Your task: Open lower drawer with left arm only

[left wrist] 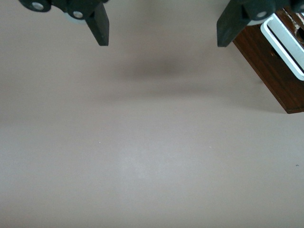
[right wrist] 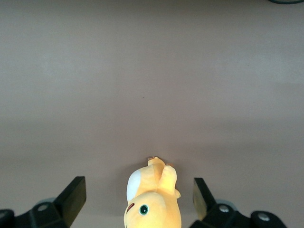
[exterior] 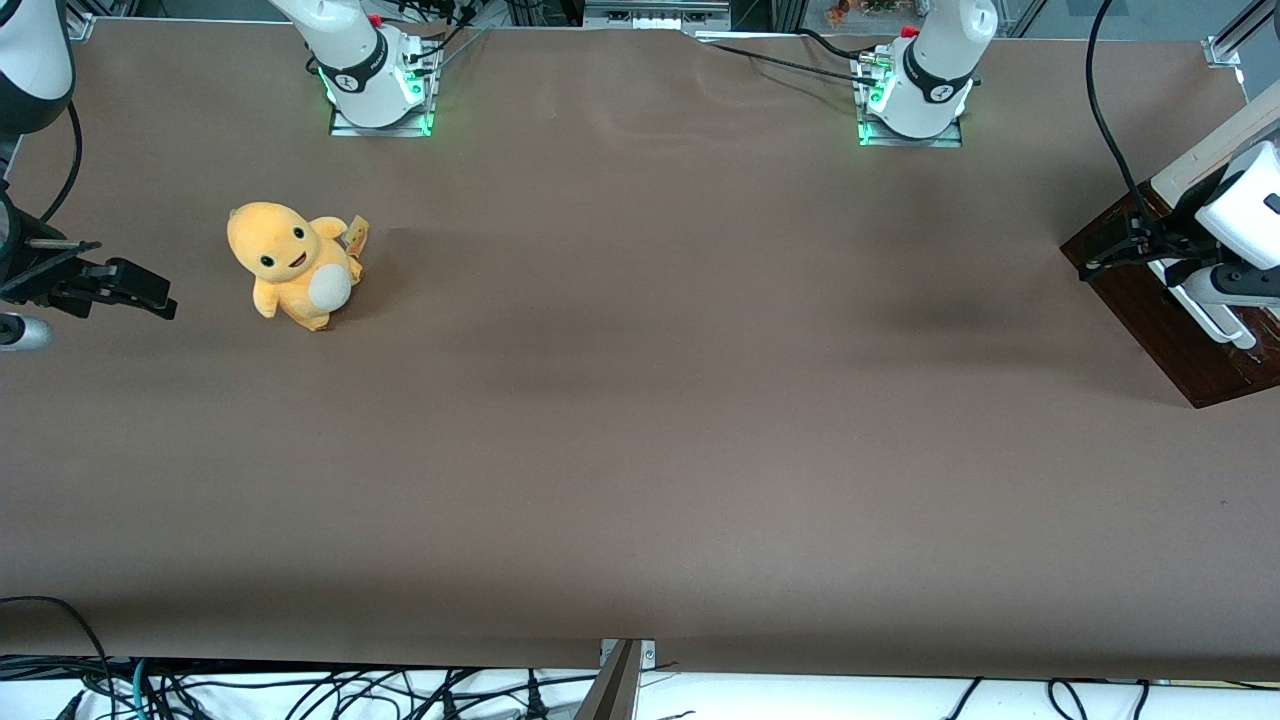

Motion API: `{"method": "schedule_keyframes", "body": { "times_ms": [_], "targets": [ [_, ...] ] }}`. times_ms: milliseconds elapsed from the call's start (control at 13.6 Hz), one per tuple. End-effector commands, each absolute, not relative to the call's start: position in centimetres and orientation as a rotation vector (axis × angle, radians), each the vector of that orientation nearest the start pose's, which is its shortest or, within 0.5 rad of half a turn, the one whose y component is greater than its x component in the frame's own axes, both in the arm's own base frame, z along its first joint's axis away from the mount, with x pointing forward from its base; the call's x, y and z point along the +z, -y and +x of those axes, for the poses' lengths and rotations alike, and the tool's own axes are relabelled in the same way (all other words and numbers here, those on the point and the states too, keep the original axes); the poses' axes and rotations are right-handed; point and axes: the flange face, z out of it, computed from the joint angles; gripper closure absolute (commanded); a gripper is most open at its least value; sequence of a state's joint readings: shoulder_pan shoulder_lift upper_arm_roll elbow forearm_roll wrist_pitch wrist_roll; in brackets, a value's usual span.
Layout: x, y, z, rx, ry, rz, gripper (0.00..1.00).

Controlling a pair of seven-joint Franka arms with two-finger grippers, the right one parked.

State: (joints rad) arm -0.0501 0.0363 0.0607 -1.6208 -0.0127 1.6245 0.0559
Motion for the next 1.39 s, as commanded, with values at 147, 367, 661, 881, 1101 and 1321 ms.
{"method": "schedule_keyframes", "body": {
  "times_ms": [147, 367, 661, 881, 1101, 1321],
  "targets": [
    [58.51, -0.47, 56.57, 0.046, -0.128, -3.164, 0.00],
    [58.57, -0.62, 56.56, 0.046, -0.126, -3.166, 0.00],
    [58.57, -0.54, 56.56, 0.046, -0.128, -3.166, 0.00],
    [58.55, -0.62, 56.54, 0.049, -0.123, -3.166, 0.00],
    [58.55, -0.54, 56.54, 0.049, -0.126, -3.166, 0.00],
    [58.55, -0.55, 56.54, 0.049, -0.123, -3.165, 0.00]
  ]
}}
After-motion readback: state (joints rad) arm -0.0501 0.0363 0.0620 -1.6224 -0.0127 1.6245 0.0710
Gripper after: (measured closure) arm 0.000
